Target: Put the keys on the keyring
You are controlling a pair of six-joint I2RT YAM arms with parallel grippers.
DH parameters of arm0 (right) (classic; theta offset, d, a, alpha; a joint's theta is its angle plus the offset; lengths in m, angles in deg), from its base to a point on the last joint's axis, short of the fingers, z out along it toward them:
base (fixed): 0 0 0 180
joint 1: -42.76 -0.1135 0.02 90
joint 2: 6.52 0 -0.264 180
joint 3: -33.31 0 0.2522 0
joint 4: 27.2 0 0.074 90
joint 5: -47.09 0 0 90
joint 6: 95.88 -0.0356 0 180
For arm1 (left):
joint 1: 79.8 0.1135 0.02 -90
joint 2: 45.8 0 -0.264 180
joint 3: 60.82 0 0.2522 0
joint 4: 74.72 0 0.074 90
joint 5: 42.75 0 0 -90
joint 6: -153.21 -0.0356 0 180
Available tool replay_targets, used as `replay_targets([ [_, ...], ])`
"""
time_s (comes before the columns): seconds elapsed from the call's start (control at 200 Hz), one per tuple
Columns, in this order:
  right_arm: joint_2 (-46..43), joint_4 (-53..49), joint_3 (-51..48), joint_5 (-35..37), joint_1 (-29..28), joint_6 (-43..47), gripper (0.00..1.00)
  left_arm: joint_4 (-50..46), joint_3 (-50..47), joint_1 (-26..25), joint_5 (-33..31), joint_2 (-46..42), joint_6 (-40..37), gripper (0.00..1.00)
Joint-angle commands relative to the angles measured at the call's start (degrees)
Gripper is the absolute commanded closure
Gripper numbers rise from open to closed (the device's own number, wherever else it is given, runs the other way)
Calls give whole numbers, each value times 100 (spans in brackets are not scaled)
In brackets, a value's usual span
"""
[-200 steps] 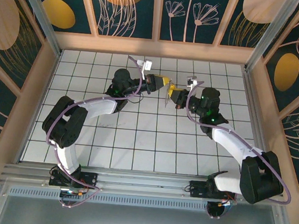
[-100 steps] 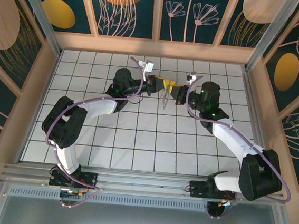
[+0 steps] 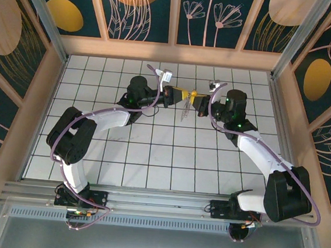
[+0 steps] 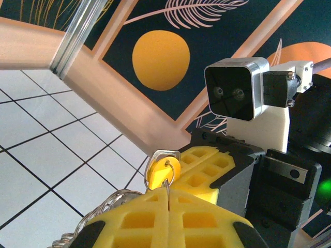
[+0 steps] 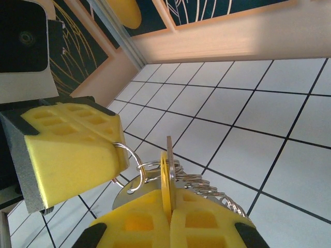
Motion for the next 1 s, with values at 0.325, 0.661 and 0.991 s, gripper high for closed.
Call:
replay_targets([
  [0.325,265,-359,654,94,-338,359,100,154,208,-47,123,-226,-117,100],
  [0.661,-23,-726,439,459,9,526,100,-78,212,-49,114,-283,-321,100],
  [0.991,93,-1690,782,1056,22,1042,100,-709,342,-48,209,-382,-929,100],
])
